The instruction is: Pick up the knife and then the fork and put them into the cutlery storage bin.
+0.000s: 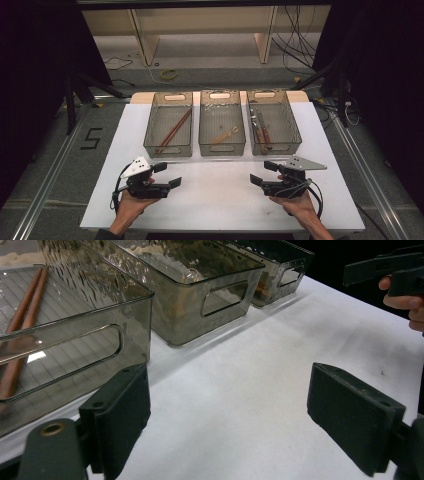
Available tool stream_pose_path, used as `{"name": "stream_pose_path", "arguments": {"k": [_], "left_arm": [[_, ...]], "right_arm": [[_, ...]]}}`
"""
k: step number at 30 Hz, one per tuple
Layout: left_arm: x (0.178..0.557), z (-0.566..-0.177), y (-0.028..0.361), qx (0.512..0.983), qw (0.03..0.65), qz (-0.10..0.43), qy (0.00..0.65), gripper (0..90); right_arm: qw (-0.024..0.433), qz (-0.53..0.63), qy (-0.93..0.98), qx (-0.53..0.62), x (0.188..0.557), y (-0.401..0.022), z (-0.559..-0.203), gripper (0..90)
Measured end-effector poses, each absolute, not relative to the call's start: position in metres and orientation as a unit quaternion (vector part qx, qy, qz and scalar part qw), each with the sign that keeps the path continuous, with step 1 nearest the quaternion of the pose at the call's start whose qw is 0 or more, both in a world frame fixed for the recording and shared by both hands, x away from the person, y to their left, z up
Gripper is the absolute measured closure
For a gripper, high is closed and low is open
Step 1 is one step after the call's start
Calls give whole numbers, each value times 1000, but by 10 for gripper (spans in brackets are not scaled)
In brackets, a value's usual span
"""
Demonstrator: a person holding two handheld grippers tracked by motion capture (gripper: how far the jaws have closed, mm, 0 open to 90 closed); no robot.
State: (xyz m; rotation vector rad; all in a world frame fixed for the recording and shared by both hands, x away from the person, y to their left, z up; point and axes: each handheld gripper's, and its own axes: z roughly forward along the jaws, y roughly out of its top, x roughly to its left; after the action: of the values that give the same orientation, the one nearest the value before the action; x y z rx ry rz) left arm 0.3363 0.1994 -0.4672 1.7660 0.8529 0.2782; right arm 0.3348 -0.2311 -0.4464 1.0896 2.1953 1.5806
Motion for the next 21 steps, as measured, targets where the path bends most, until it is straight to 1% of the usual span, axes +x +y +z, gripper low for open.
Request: {"name": "stream_pose_path", "arguments": {"k": [7, 21], "left_arm": [[336, -467, 199, 747, 548, 117, 358, 167], [335, -468, 198, 749, 548, 115, 355, 167]], "right_arm": [[122, 532, 750, 373, 329, -235, -449, 215], [127, 527, 752, 375, 322, -239, -455, 214]]}}
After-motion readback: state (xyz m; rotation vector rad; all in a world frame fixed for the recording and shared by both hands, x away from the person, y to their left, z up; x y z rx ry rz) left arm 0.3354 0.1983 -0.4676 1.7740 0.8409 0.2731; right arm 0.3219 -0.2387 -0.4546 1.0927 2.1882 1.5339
